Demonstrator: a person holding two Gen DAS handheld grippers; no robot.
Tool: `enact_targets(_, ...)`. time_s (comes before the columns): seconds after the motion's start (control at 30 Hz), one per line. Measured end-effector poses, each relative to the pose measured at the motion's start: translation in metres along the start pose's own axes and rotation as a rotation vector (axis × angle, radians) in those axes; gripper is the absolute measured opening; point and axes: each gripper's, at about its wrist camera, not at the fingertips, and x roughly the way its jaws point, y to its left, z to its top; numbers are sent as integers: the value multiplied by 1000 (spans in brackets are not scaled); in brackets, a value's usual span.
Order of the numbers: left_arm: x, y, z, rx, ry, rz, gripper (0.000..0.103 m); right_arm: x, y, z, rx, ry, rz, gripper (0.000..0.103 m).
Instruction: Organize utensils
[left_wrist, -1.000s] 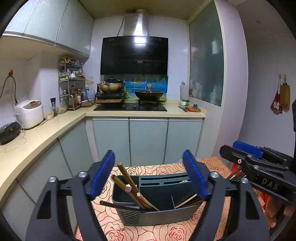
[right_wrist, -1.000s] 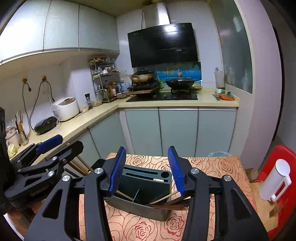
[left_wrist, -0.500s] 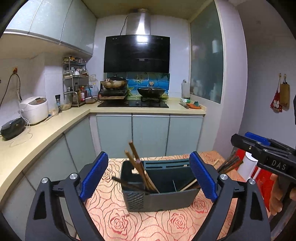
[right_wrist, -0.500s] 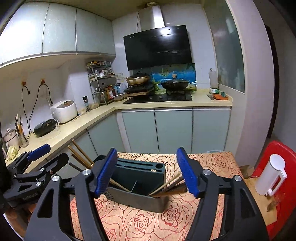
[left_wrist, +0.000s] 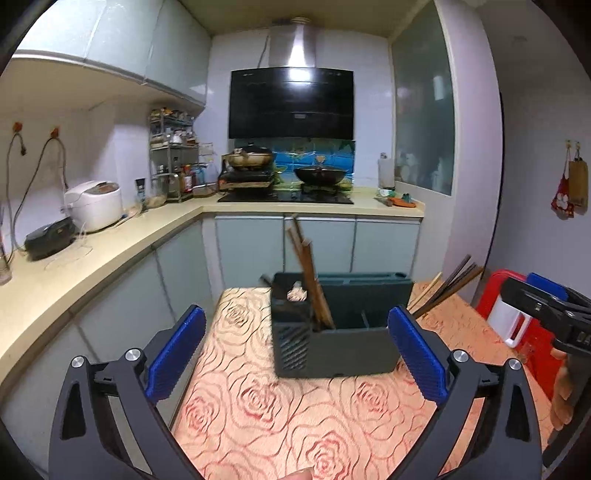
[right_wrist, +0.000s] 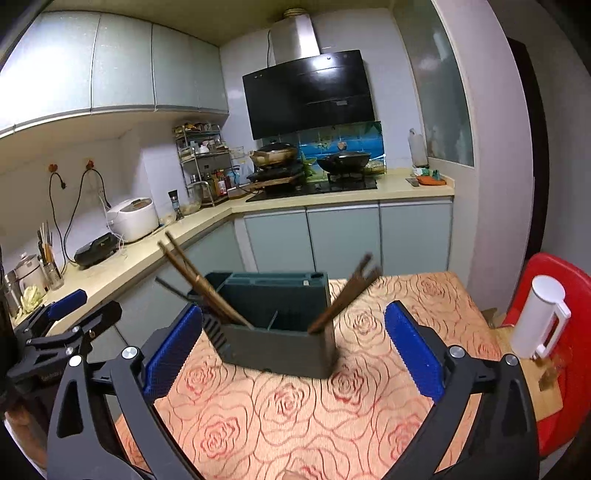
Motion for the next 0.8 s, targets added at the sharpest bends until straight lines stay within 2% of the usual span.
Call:
enact_targets(0.4, -16, 5, -58, 11, 45, 41, 96, -9, 8, -66, -39, 53, -62, 96)
enact_targets(0.6, -18, 5, -71, 7, 49, 42, 96, -13, 5, -79, -34, 53, -88, 96)
enact_targets(0.8, -24, 0, -69, 25, 25, 35, 96, -23, 4, -82, -32, 9, -108, 96)
